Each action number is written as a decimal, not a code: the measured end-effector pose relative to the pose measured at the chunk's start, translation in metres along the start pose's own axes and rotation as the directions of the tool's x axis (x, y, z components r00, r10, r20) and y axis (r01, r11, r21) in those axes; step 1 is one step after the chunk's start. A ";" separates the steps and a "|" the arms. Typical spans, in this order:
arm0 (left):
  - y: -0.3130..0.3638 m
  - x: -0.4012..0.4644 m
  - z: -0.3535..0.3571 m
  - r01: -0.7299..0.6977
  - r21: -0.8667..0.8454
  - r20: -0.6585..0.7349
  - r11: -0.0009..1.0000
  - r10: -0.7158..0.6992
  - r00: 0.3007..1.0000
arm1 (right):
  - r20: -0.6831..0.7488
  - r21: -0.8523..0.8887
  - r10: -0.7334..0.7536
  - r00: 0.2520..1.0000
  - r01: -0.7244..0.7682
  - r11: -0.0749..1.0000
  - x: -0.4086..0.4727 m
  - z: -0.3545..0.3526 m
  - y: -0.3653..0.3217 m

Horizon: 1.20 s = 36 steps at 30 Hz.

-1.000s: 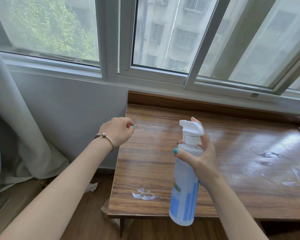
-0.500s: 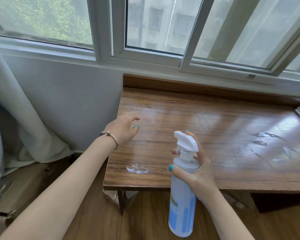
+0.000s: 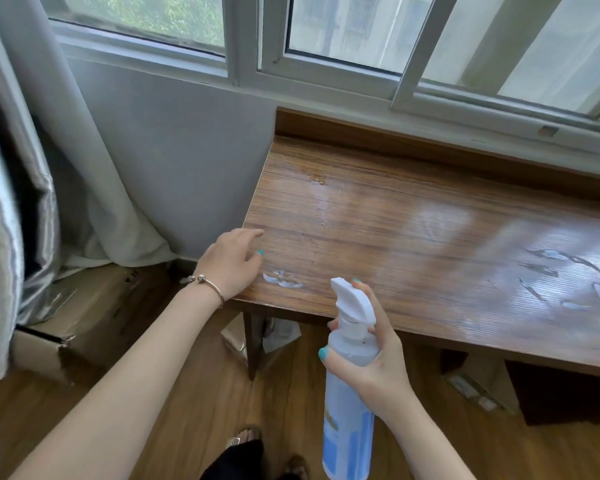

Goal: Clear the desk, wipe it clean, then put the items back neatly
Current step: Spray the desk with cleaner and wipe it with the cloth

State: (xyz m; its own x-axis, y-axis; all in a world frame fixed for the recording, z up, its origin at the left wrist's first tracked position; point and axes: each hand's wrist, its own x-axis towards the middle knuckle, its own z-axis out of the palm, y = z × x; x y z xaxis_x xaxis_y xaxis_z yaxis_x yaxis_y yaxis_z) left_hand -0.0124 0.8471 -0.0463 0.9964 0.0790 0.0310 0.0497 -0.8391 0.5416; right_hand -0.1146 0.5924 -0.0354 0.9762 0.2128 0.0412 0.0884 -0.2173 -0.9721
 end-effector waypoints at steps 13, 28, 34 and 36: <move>0.001 0.011 -0.023 -0.068 0.038 0.028 0.997 0.067 0.997 | -0.039 0.011 -0.010 0.999 0.011 1.000 -0.015 0.015 -0.011; 0.095 0.054 0.016 -0.256 -0.011 0.079 0.967 0.256 0.963 | -0.294 -0.032 -0.011 0.956 0.002 0.999 -0.011 -0.071 -0.007; 0.138 0.066 0.041 -0.207 -0.006 0.053 0.978 0.207 0.977 | -0.289 -0.019 -0.056 0.956 0.053 0.998 0.002 -0.127 -0.004; 0.155 0.068 0.048 -0.190 -0.002 0.027 0.982 0.190 0.981 | -0.295 -0.007 -0.073 0.953 0.075 0.997 0.007 -0.147 -0.004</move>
State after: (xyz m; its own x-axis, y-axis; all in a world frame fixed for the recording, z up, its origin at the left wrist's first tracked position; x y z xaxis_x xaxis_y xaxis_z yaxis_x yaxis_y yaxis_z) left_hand 0.0666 0.6969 -0.0009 0.9891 -0.0965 0.1110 -0.1409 -0.8379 0.5273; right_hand -0.0796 0.4551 0.0027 0.9819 -0.0627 0.1787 0.1623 -0.2075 -0.9647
